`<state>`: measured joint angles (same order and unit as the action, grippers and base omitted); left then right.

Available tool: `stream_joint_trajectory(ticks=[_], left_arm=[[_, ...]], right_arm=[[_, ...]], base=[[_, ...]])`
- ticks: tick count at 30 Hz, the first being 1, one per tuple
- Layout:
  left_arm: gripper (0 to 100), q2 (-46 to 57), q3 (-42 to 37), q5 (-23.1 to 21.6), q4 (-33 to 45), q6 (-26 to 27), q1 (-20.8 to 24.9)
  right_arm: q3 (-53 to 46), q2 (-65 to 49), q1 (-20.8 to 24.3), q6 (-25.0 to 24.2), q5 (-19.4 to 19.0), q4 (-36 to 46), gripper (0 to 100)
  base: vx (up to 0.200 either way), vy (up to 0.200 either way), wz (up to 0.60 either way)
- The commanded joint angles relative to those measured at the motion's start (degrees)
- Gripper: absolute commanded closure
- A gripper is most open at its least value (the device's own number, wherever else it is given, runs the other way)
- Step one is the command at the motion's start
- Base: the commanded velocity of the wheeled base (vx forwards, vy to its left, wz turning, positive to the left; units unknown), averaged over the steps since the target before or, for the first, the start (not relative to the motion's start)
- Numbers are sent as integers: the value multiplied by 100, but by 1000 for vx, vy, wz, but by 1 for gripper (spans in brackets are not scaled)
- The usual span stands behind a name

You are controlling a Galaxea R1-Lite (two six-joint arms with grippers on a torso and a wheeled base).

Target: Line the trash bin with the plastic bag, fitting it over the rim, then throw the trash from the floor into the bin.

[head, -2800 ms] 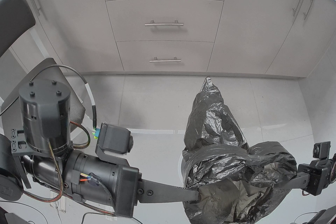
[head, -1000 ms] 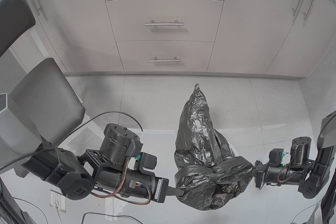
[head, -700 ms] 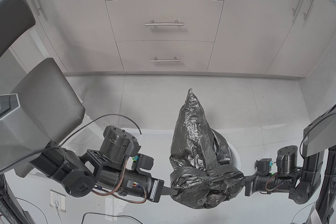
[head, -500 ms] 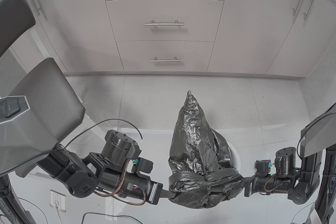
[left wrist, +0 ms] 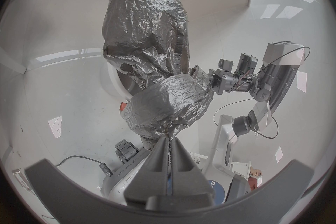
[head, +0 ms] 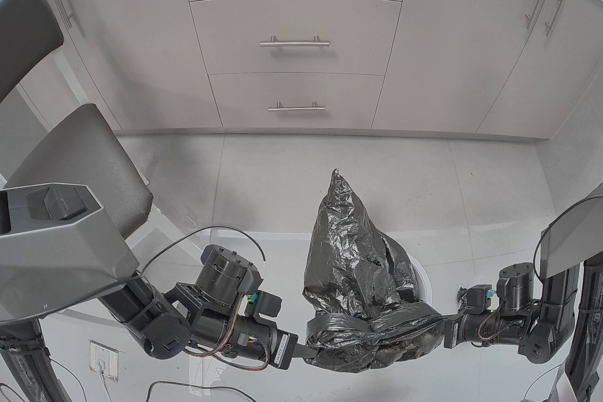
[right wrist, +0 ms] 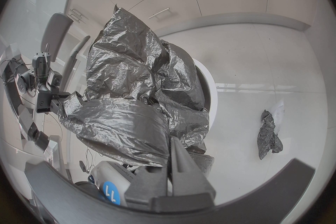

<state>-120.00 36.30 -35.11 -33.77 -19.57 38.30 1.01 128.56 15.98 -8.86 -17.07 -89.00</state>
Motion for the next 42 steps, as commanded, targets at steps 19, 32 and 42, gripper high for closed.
stream_joint_trajectory(ticks=[19, 32, 42], left_arm=[[100, 109, -27, -14, -33, -118, 72], [100, 153, -36, -40, -51, -109, 72], [100, 214, -44, -49, -51, -100, 72]], right_arm=[[-31, -2037, 546, -54, -262, 832, 0], [3977, -3127, 1223, -573, 1056, 5103, 0], [6025, -2318, 1794, -582, 1513, 6167, 0]], base=[[0, 0, 0], [0, 0, 0], [0, 0, 0]])
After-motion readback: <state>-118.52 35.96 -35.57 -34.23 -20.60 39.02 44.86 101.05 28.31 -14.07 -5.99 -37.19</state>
